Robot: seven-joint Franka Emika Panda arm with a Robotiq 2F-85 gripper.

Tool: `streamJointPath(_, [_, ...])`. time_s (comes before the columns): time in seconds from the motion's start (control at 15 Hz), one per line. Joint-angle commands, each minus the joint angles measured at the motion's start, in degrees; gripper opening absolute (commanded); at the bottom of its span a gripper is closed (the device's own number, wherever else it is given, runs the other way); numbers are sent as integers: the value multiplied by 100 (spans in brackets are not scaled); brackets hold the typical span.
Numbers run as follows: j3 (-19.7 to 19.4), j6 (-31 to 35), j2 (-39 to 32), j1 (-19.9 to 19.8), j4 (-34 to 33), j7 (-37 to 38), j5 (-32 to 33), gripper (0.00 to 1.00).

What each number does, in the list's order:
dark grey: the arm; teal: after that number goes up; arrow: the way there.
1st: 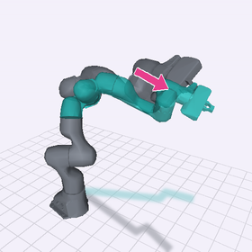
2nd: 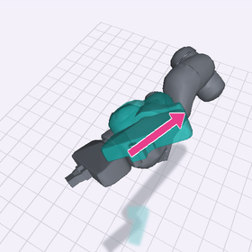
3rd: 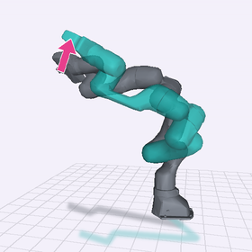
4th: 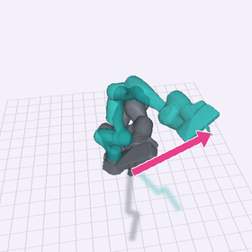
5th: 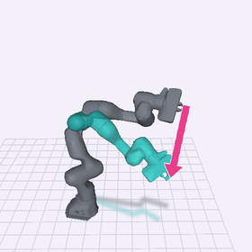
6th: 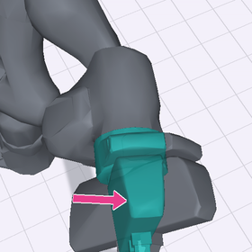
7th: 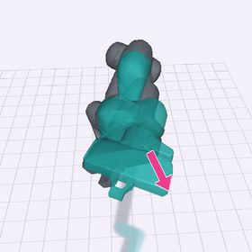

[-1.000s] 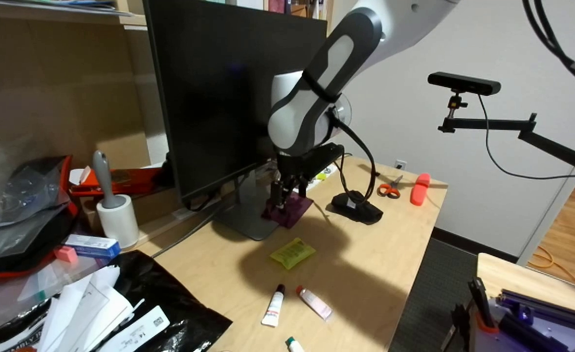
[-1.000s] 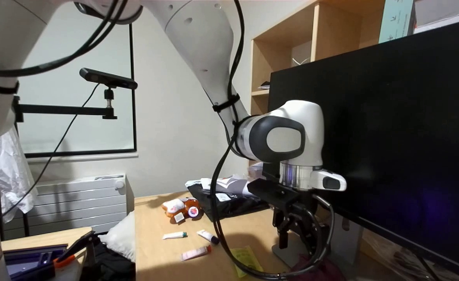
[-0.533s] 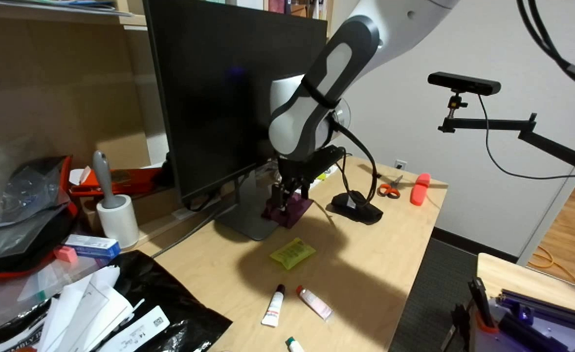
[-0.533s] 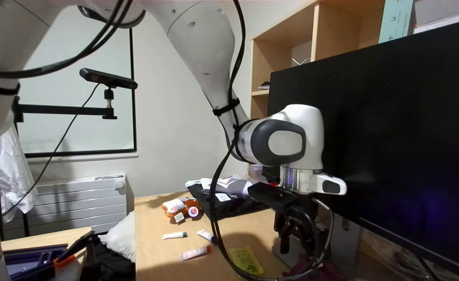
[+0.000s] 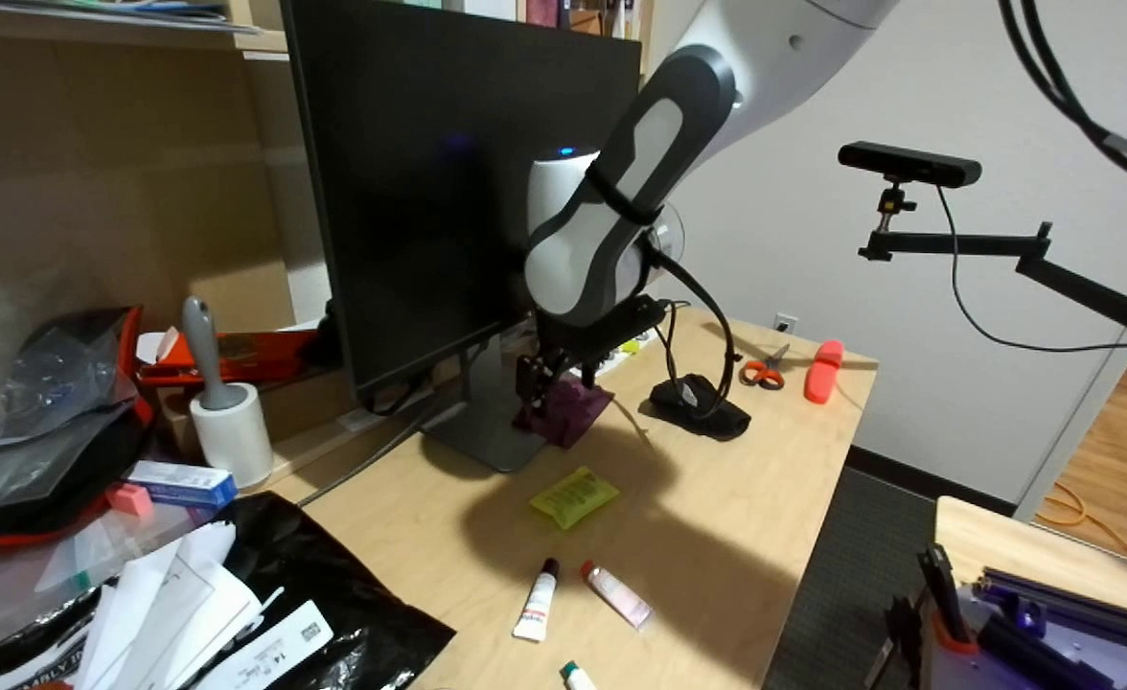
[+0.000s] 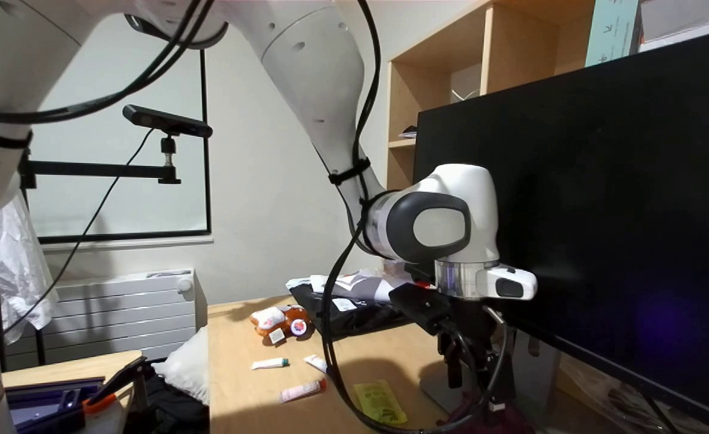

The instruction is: Move the maroon cloth to the front of the desk

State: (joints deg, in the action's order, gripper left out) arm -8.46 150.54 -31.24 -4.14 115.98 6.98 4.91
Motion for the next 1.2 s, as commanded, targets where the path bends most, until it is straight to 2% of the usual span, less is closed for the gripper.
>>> streamJointPath(0.0, [-207, 274, -118, 217, -61, 622, -29, 100])
streamJointPath(0.2, [-319, 232, -135, 339, -72, 962, -37, 100])
streamJointPath(0.27, [-477, 376, -192, -191, 41, 533, -81, 100])
streamJointPath(0.47, [-564, 32, 177, -329, 256, 440, -172, 100])
streamJointPath(0.67, [-512, -48, 1024, -185, 805, 389, -11, 100])
streamJointPath(0.8, [-305, -192, 1368, -127, 975, 211, -29, 100])
streamJointPath(0.93, [-153, -126, 1336, -444, 1003, -462, -153, 100])
streamJointPath(1.13, [-353, -434, 1427, -375, 1173, -437, 182, 100])
